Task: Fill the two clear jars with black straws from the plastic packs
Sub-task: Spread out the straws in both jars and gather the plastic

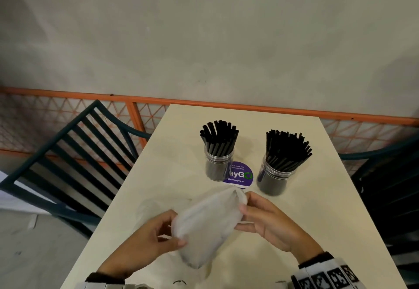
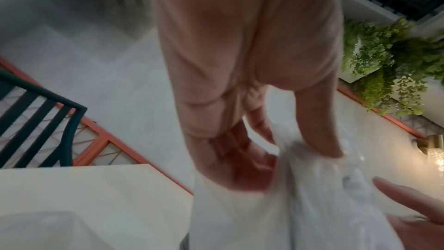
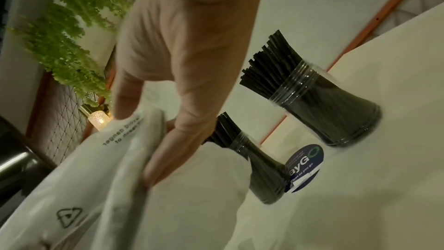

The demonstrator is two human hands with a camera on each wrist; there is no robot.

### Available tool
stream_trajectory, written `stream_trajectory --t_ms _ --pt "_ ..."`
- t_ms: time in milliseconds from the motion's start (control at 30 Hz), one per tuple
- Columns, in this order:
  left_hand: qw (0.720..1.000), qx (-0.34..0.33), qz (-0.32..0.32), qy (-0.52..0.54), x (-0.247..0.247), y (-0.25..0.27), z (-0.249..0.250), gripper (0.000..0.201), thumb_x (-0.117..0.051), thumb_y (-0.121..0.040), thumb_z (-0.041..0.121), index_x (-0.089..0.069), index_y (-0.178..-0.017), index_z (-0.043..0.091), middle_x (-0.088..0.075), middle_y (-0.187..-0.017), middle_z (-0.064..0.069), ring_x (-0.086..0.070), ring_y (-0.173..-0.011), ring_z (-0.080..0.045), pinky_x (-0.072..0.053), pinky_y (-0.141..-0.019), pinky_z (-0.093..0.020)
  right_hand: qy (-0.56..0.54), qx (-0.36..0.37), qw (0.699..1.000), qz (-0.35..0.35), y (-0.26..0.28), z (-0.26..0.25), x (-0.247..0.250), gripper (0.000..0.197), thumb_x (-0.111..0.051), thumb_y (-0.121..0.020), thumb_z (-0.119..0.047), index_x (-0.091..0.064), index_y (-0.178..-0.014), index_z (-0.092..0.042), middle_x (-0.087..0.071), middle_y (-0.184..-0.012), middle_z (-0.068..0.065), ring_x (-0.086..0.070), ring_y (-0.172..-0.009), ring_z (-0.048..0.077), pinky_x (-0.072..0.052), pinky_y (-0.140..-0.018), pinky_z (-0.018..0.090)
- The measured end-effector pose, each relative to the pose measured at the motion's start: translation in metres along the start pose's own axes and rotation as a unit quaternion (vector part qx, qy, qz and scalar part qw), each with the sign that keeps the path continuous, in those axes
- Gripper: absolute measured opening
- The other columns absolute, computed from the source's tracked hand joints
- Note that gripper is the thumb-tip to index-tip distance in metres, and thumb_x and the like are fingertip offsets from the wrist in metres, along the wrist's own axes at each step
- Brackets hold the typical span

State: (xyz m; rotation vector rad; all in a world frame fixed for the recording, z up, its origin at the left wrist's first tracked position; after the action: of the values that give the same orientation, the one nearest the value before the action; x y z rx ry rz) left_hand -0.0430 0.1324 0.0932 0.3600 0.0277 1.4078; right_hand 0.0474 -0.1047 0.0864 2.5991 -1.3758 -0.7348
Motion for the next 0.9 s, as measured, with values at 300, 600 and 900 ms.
stream_trajectory --t_ms 300,600,900 --pt "0.879 -0.187 0.311 -0.311 0.052 0.012 0.018 0.037 -0.060 -0.067 -0.013 -0.051 -0.075 0.022 -0.044 -0.089 0.007 -0.045 -0.084 0.001 -0.039 -0.067 -0.010 0.480 0.257 0.809 0.221 -0.015 0.004 -0.035 0.038 -0.048 -0.069 -0.002 -0.024 -0.063 -0.030 -0.030 -0.064 -0.010 -0.034 -0.057 0.003 -0.029 -0.051 0.012" --pt "0.897 -0.164 0.328 -0.246 0.057 0.006 -0.044 0.058 -0.031 -0.061 -0.010 -0.058 -0.096 0.028 -0.038 -0.115 0.039 -0.037 -0.119 0.009 -0.018 -0.101 0.002 0.597 0.160 0.781 -0.088 -0.023 0.056 -0.077 0.061 -0.049 -0.084 -0.057 -0.014 -0.134 -0.057 0.007 -0.153 -0.020 0.014 -0.139 -0.001 -0.002 -0.115 0.024" --pt "0.886 -0.027 0.081 -0.456 0.045 0.003 -0.091 0.083 0.000 -0.065 0.084 -0.038 -0.129 0.047 0.004 -0.149 0.015 0.006 -0.141 -0.019 -0.002 -0.113 -0.037 0.740 -0.027 0.666 -0.095 -0.071 0.148 -0.074 0.049 0.006 -0.094 -0.044 -0.010 -0.140 -0.050 -0.059 -0.128 -0.013 -0.060 -0.113 0.017 -0.053 -0.091 0.040"
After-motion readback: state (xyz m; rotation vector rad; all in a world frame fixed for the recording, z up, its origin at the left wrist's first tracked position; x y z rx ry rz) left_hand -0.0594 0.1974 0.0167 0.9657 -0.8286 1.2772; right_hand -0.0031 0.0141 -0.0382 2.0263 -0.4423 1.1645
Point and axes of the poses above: each hand's wrist, its own y-axis away from the middle knuckle, its own x-axis out of the back of the hand, z = x × y, the point moved 3 cm from there along -y, towards the middle knuckle
